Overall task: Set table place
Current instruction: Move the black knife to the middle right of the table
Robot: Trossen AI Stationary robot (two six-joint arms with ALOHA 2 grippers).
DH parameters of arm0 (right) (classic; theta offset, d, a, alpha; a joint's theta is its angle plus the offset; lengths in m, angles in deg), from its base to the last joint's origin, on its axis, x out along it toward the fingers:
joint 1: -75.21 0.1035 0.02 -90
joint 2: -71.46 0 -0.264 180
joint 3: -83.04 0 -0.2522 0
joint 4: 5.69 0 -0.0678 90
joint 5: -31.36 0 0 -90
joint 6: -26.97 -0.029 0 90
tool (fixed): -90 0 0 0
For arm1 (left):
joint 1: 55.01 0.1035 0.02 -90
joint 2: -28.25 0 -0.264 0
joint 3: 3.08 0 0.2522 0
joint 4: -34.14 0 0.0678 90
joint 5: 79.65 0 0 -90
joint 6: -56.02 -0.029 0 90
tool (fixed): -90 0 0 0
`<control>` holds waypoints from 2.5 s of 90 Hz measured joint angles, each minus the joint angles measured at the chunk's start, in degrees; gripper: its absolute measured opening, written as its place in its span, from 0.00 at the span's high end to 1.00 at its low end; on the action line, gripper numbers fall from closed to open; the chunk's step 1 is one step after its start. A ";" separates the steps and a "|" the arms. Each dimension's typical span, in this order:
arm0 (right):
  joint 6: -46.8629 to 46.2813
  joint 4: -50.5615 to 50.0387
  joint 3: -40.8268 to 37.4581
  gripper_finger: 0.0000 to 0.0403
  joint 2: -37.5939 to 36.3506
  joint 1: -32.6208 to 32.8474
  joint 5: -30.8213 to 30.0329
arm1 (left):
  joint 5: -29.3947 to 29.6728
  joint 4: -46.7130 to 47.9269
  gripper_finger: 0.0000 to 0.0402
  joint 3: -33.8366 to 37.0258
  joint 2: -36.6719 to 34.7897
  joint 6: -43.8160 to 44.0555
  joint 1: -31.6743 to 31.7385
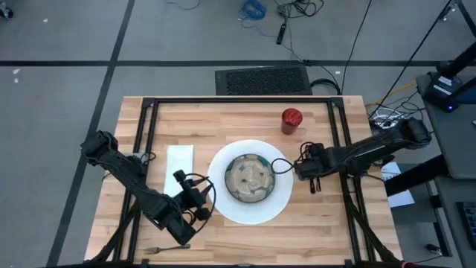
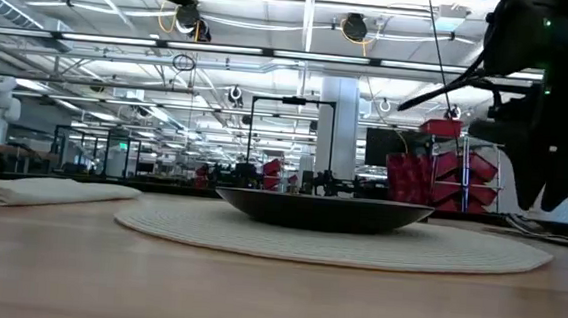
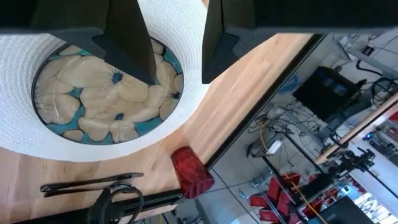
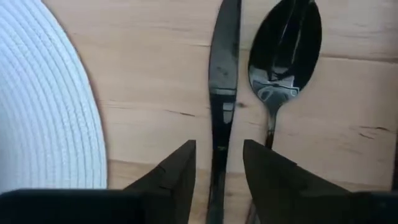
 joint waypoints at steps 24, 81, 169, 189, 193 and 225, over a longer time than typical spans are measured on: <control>2.13 2.07 0.02 0.69 6.60 0.19 3.40 | 0.01 0.00 0.71 0.00 0.00 0.00 0.00; -2.04 8.27 -3.36 0.77 6.71 1.10 4.58 | -0.29 -0.01 0.71 0.00 0.00 -0.13 0.11; -7.22 13.96 -2.58 0.92 8.63 -0.62 2.08 | -0.32 0.01 0.71 0.00 0.00 -0.45 0.15; -6.57 13.87 -2.62 0.92 8.61 -0.62 1.83 | -0.32 0.01 0.71 0.00 0.00 -0.44 0.15; -6.52 13.85 -2.62 0.92 8.60 -0.62 1.81 | -0.32 0.01 0.71 0.00 0.00 -0.43 0.15; -5.37 13.84 -2.67 0.82 8.57 -0.66 1.52 | -0.32 0.02 0.71 0.00 0.00 -0.42 0.15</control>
